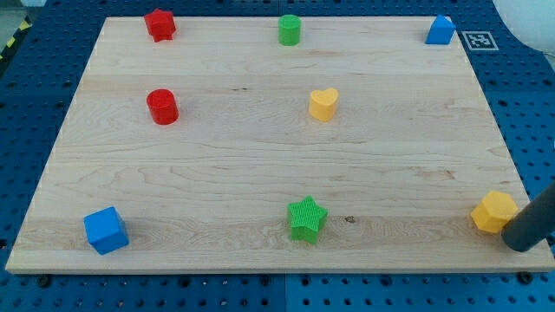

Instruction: Slide the yellow hexagon towards up and left

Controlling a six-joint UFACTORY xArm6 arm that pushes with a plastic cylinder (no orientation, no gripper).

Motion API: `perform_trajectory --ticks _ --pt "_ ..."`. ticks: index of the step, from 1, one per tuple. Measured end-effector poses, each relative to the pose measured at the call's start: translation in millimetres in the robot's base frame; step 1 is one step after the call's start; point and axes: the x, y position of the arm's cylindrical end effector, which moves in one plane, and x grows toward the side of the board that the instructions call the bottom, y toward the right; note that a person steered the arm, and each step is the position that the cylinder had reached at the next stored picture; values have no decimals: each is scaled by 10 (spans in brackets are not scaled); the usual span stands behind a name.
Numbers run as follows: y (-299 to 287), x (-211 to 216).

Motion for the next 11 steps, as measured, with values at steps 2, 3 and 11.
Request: perform_trajectory --ticks 2,3,11 --pt "82 9" --pt "155 8" --pt "-1247 -795"
